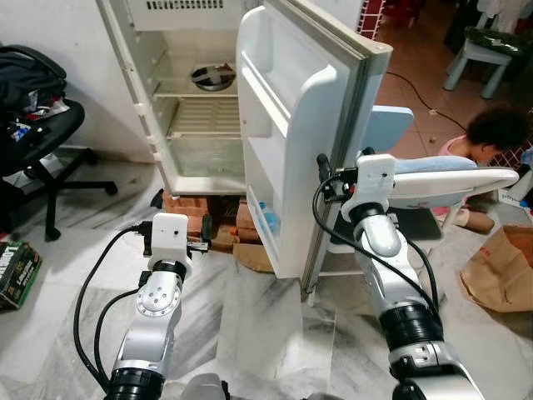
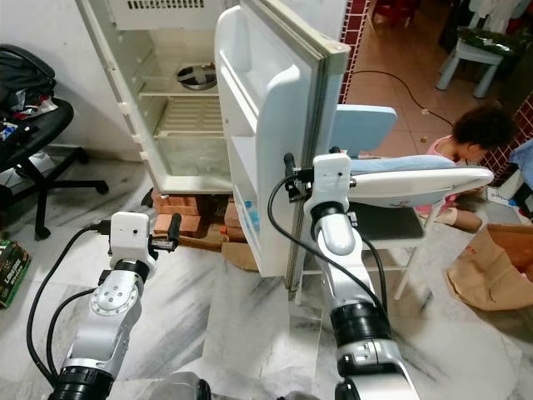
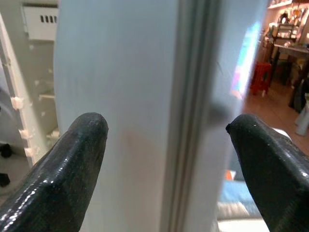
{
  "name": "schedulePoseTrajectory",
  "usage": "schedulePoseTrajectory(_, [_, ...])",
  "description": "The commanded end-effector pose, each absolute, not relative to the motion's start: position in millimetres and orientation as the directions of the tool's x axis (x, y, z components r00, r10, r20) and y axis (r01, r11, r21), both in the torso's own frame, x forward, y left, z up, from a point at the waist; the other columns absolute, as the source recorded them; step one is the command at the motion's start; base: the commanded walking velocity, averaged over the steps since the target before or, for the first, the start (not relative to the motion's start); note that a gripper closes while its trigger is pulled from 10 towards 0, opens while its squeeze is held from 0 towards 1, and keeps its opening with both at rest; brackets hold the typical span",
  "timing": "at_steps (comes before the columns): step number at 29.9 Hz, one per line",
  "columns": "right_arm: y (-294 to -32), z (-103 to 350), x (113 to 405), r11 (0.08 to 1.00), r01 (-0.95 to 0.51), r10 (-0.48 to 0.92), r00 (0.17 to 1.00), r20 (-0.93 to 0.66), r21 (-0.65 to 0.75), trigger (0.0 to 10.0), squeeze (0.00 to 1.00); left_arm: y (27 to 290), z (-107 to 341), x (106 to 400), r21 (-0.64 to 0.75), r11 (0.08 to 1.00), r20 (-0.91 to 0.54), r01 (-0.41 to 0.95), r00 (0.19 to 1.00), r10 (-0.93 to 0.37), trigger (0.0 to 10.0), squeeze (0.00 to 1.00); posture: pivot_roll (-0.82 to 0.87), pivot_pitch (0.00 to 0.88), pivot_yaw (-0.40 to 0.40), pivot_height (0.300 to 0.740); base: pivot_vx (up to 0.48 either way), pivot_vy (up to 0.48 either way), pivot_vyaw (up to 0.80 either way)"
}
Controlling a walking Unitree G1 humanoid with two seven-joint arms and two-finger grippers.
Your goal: Restocking fridge
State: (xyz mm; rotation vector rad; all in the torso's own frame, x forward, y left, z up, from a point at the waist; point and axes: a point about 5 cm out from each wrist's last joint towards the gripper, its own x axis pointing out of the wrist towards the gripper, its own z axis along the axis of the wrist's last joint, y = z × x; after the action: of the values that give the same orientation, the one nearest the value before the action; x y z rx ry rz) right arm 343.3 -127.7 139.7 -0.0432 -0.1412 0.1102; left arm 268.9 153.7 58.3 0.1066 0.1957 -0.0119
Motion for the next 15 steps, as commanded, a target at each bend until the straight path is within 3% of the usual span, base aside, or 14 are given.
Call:
schedulePoseTrajectory(1, [-125.3, 148.2, 351.3, 0.994, -0.099, 0.105, 0.982, 0.159, -0.043, 10.0, 0.00, 158.3, 49.9, 264.6, 0.075, 0.997, -0.257, 0.008, 0.966, 0.011, 10.0, 0.00, 0.05, 0.000, 0.003, 0.740, 0.000, 0.000, 0.00])
schedulePoseTrajectory(10, [-105.2, 172.7, 369.1, 0.986, -0.168, 0.165, 0.963, 0.212, -0.003, 10.0, 0.00, 163.5, 44.4, 261.4, 0.052, 0.998, -0.289, -0.024, 0.956, 0.038, 10.0, 0.00, 0.07, 0.000, -0.014, 0.740, 0.000, 0.000, 0.00])
schedulePoseTrajectory(13, [-84.0, 181.6, 361.5, 0.907, -0.393, 0.347, 0.901, 0.260, 0.152, 10.0, 0.00, 163.2, 43.7, 260.3, 0.049, 0.998, -0.292, -0.024, 0.956, 0.037, 10.0, 0.00, 0.07, 0.000, -0.017, 0.740, 0.000, 0.000, 0.00])
schedulePoseTrajectory(15, [-62.8, 188.5, 343.0, 0.753, -0.625, 0.553, 0.770, 0.318, 0.205, 10.0, 0.00, 163.3, 43.6, 260.4, 0.047, 0.999, -0.293, -0.022, 0.955, 0.035, 10.0, 0.00, 0.06, 0.000, -0.012, 0.740, 0.000, 0.000, 0.00])
